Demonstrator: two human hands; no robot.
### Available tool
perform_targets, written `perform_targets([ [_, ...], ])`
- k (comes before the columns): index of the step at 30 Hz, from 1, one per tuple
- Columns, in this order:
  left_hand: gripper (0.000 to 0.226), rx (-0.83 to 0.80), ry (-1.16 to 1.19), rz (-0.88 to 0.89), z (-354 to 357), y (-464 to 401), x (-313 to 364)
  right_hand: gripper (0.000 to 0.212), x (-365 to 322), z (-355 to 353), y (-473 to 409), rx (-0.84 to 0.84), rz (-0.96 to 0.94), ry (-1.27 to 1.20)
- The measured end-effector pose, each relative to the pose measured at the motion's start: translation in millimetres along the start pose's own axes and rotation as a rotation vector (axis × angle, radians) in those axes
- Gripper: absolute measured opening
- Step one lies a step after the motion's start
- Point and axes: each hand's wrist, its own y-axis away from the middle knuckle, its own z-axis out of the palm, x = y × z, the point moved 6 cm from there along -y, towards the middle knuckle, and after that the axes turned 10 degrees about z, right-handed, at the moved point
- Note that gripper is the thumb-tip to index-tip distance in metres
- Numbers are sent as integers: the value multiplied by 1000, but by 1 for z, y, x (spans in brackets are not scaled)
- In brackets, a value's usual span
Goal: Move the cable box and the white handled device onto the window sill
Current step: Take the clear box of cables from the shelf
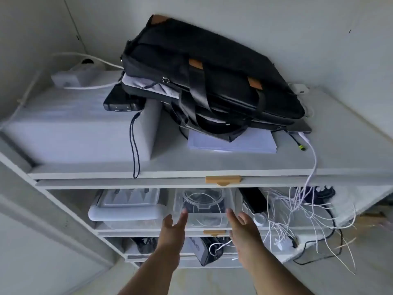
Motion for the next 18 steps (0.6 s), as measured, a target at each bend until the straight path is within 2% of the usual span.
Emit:
perform_targets([
  [2,88,7,-3,48,5,-9,9,96,-3,5,-12,-11,-5,-5],
  [3,84,43,27,47,6,-14,11,96,-4,8,-18,-22,-6,0],
  [5,84,75,100,28,7,-24,10,97,-5,14,-23,-45,-2,2],
  [9,69,93,169,22,13,-30,13,94,-2,22,-35,-23,-12,10],
  [18,68,96,144,15,13,0,11,99,11,6,-19,20,-10,56],
])
